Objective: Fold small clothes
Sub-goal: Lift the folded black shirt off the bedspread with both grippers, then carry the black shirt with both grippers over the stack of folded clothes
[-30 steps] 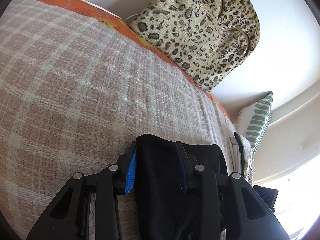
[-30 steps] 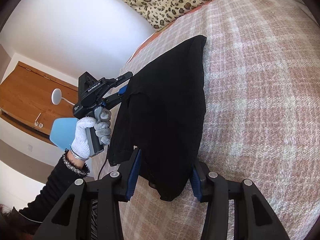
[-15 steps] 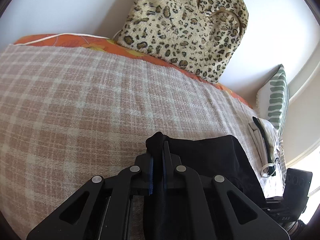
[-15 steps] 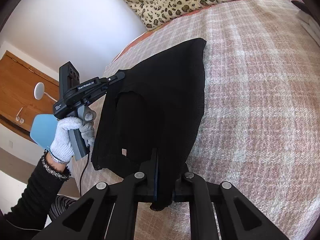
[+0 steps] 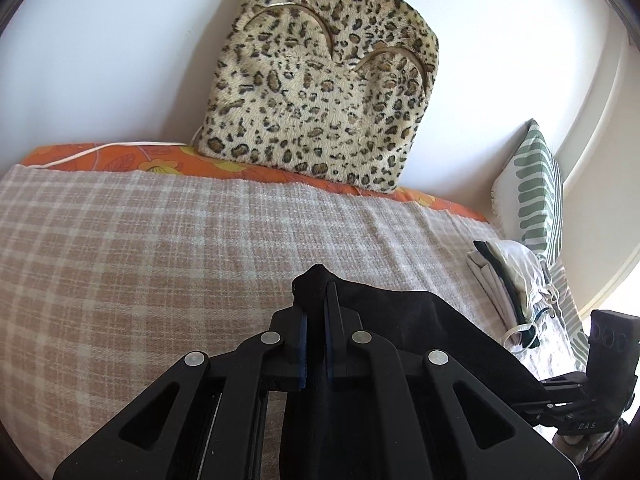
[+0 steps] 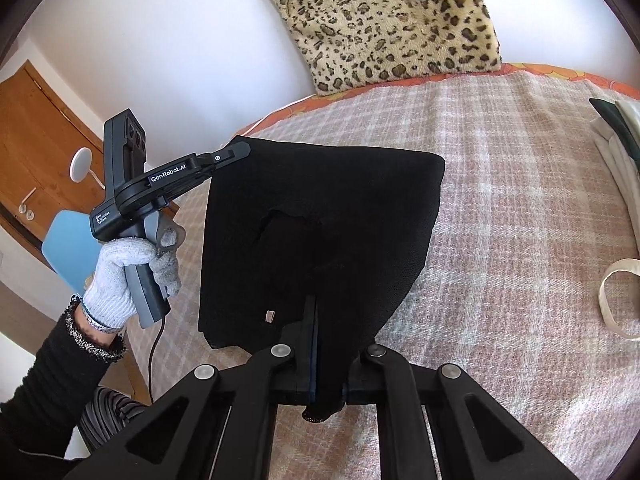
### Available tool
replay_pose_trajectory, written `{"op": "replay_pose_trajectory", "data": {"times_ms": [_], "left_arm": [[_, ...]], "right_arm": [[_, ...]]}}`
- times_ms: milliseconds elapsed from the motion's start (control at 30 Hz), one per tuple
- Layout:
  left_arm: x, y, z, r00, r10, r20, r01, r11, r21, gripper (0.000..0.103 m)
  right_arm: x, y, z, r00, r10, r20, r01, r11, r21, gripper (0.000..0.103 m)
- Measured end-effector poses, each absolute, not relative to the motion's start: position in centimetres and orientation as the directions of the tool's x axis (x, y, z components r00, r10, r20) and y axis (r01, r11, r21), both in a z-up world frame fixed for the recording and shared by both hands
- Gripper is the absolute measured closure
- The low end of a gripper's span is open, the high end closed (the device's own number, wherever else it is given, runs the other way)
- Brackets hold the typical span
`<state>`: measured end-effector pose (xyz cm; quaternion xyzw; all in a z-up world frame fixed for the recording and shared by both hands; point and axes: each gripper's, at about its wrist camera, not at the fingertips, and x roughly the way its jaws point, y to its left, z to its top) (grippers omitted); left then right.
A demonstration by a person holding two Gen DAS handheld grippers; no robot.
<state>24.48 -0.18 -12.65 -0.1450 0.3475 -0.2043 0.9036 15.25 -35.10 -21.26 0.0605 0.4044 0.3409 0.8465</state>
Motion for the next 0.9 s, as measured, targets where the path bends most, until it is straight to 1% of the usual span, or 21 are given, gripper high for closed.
{"op": "replay_pose_trajectory", "data": {"times_ms": [233, 400, 733, 900], "left_arm": [[24.0, -2.8, -10.4, 0.685, -0.505, -0.526, 0.327, 0.858, -0.397, 0.098], [24.2, -5.9, -8.3, 0.687, -0.549, -0.477, 0.371, 0.829, -0.419, 0.098], [24.7, -15.0, -4.9, 0.647, -0.628, -0.431, 0.491, 0.777, -0.394, 0.098], [25.4, -20.2, -3.6, 0.612, -0.671, -0.417, 0.546, 0.741, -0.391, 0.098]], "right_arm": [[14.3, -37.0, -19.5, 0.493, 0.596, -0.634, -0.526, 0.784, 0.329, 0.098], [13.4, -39.7, -18.3, 0.544, 0.558, -0.627, -0.504, 0.814, 0.288, 0.098], [10.9, -47.8, -15.4, 0.648, 0.482, -0.589, -0.434, 0.870, 0.234, 0.098], [9.4, -52.3, -14.4, 0.694, 0.419, -0.585, -0.380, 0.904, 0.196, 0.098]]}}
